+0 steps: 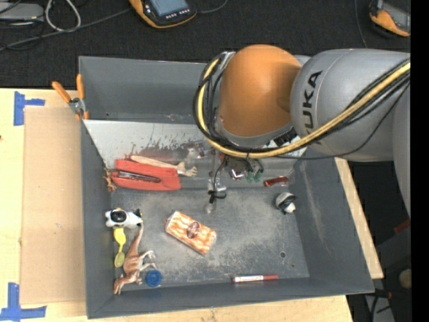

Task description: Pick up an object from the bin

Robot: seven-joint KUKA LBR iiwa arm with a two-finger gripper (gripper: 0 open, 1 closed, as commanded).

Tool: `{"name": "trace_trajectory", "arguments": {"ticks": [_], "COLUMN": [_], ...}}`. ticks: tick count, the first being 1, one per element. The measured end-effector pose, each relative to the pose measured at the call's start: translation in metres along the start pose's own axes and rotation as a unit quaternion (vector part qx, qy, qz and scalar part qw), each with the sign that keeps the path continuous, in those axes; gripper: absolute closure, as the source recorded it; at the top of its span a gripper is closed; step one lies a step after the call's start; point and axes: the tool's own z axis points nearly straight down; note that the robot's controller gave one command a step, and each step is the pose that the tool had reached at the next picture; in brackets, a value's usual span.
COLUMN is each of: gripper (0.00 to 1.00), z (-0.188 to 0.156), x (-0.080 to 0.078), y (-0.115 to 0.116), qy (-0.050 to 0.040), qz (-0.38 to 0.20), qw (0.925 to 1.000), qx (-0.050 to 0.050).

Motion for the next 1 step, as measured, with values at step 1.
{"name": "trace_trajectory", "arguments": {"ticks": [1], "gripper": [0.00], "z": [0.0533], "x": [0.0506], "y": [-0.0129], "qy": [0.0050], "qz": [0.028], "qw": [0.9996], "qx": [-0.003]}}
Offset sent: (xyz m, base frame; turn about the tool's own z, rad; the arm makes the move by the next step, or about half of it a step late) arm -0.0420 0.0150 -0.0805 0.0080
